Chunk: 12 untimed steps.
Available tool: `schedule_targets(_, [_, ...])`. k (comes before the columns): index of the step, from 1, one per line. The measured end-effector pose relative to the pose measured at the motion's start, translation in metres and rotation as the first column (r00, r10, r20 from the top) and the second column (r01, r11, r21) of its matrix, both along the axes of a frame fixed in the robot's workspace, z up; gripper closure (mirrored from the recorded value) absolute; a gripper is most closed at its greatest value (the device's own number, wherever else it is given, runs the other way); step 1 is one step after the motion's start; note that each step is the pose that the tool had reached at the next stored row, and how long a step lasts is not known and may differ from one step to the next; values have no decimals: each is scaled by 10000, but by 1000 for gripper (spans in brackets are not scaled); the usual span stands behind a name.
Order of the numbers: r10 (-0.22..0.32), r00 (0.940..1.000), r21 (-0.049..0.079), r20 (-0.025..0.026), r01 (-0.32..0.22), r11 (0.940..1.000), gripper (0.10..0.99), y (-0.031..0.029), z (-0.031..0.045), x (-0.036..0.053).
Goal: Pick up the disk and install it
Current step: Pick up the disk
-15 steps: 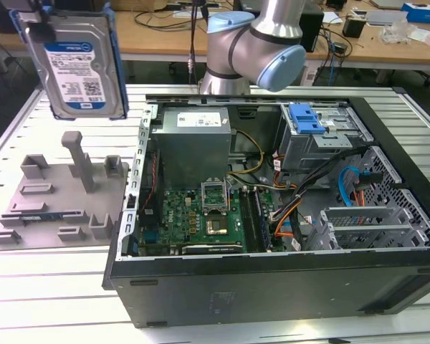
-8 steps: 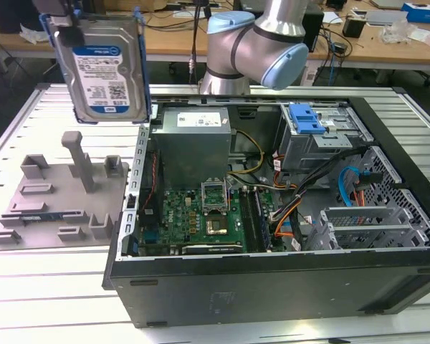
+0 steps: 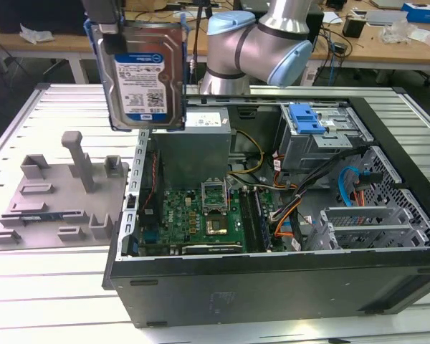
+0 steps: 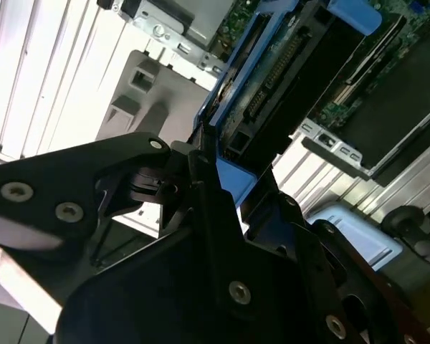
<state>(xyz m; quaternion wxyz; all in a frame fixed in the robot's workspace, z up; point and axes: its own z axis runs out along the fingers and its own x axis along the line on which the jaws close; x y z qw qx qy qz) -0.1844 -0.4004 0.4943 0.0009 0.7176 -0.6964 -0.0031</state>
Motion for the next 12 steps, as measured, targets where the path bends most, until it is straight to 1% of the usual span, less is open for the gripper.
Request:
schedule_targets(2, [-1, 10000, 0, -3, 1, 10000, 718, -29, 0, 75])
schedule_targets(4, [0, 10000, 1, -6, 0, 10000, 718, -72, 0, 189])
schedule_targets(5, [-1, 10000, 1, -8, 1, 10000, 718, -86, 0, 227])
schedule_targets(6, [-1, 10000, 0, -10, 1, 10000, 718, -122, 0, 322])
schedule_targets(7, [-1, 10000, 0, -11, 1, 10000, 718, -140, 0, 372])
schedule_targets(10, [-2, 10000, 1, -12, 2, 10000, 718, -182, -1, 482])
schedule_targets(12, [-1, 10000, 1, -12, 1, 10000, 718, -230, 0, 605])
